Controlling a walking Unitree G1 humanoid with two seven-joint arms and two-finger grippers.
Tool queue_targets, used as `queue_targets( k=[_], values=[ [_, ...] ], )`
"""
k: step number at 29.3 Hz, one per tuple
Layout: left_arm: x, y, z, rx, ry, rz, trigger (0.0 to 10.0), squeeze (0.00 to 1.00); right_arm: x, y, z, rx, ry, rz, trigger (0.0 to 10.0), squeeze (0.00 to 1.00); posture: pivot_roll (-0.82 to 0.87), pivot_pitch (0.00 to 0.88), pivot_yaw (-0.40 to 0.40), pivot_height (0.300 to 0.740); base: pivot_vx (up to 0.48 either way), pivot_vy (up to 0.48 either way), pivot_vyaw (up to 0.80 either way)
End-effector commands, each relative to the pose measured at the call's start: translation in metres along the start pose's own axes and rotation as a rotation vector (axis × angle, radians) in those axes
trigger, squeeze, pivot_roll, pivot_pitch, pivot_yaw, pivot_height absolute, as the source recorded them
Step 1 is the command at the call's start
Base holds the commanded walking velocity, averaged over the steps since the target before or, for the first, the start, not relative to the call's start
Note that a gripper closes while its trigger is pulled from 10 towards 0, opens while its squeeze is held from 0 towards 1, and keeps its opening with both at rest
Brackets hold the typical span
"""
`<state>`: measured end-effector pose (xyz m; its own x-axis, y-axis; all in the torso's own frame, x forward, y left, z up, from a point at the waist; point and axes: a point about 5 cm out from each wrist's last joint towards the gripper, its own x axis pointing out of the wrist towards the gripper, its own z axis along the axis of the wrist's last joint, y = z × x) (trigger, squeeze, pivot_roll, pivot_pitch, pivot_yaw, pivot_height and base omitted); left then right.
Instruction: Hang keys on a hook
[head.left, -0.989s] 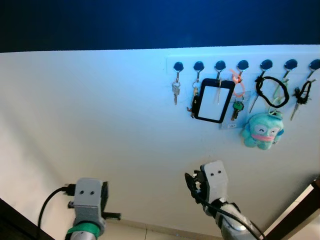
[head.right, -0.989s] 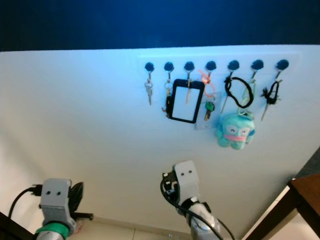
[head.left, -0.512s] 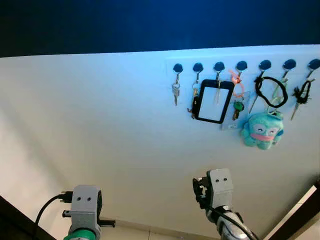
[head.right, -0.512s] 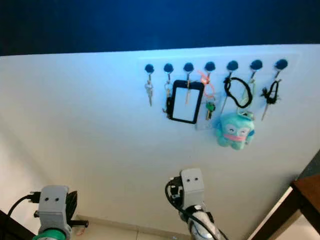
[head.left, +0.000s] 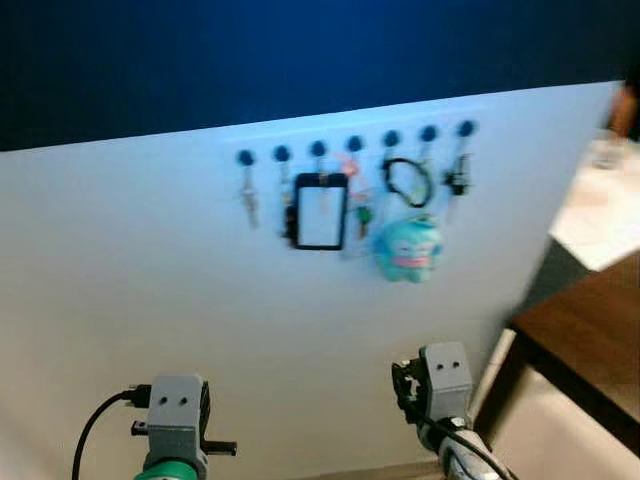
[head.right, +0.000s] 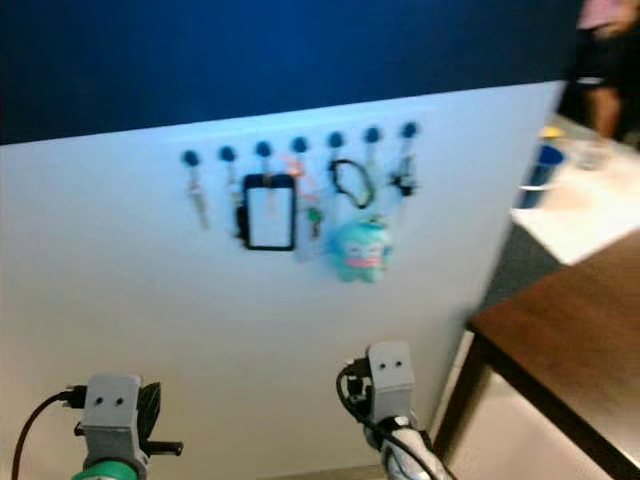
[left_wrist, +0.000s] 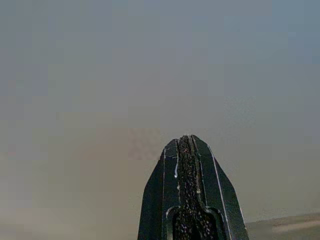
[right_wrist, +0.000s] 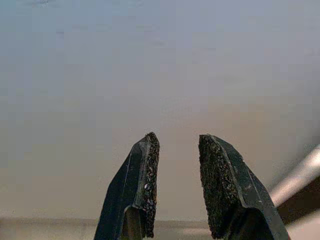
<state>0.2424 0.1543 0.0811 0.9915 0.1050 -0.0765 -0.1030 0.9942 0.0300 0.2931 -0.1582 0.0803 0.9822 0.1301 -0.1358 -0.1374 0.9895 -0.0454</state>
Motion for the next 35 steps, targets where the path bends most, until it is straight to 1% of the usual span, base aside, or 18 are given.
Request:
queue_targets(
  k=[1, 9, 11, 13, 15, 18, 20, 22, 27, 35],
  values=[
    [-0.002, 0.005, -0.005, 0.005, 0.014, 0.013, 10.0, 0.0, -0.001, 0.005, -0.007, 0.009, 0.021, 0.016, 10.0, 0.0, -0.1, 0.007, 0.197, 0.74, 0.0, 0.0, -0.8],
    [0.001, 0.006, 0.0, 0.003, -0.002, 0.014, 10.0, 0.0, 0.003, 0.001, -0.002, -0.025, -0.01, 0.006, 10.0, 0.0, -0.09, 0.019, 0.196, 0.74, 0.0, 0.0, -0.8],
    [0.002, 0.008, 0.001, 0.004, -0.01, 0.015, 10.0, 0.0, 0.003, -0.002, 0.0, -0.067, -0.03, 0.001, 10.0, 0.0, -0.09, 0.021, 0.198, 0.74, 0.0, 0.0, -0.8],
    [0.002, 0.009, 0.003, -0.002, -0.023, 0.011, 10.0, 0.0, 0.002, -0.007, -0.001, -0.087, -0.035, -0.007, 10.0, 0.0, -0.09, 0.026, 0.201, 0.74, 0.0, 0.0, -0.8],
    [0.002, 0.008, 0.004, -0.012, -0.032, 0.004, 10.0, 0.0, 0.001, -0.008, -0.001, -0.088, -0.034, -0.012, 10.0, 0.0, -0.09, 0.026, 0.201, 0.74, 0.0, 0.0, -0.8],
    [0.0, 0.003, 0.007, -0.056, -0.046, -0.035, 10.0, 0.0, 0.0, -0.011, -0.003, -0.09, -0.033, -0.017, 10.0, 0.0, -0.09, 0.029, 0.202, 0.74, 0.0, 0.0, -0.8],
    [0.0, 0.001, 0.007, -0.063, -0.046, -0.046, 10.0, 0.0, -0.001, -0.011, -0.003, -0.091, -0.032, -0.017, 10.0, 0.0, -0.09, 0.029, 0.202, 0.74, 0.0, 0.0, -0.8],
    [-0.001, -0.001, 0.008, -0.059, -0.05, -0.059, 10.0, 0.0, -0.001, -0.011, -0.004, -0.093, -0.031, -0.017, 10.0, 0.0, -0.09, 0.032, 0.203, 0.74, 0.0, 0.0, -0.8],
    [-0.001, -0.001, 0.008, -0.054, -0.05, -0.058, 10.0, 0.0, -0.001, -0.01, -0.005, -0.093, -0.031, -0.016, 10.0, 0.0, -0.09, 0.032, 0.203, 0.74, 0.0, 0.0, -0.8],
    [0.0, 0.002, 0.007, -0.05, -0.046, -0.051, 10.0, 0.0, -0.002, -0.007, -0.007, -0.091, -0.028, -0.006, 10.0, 0.0, -0.09, 0.032, 0.203, 0.74, 0.0, 0.0, -0.8]
  ],
)
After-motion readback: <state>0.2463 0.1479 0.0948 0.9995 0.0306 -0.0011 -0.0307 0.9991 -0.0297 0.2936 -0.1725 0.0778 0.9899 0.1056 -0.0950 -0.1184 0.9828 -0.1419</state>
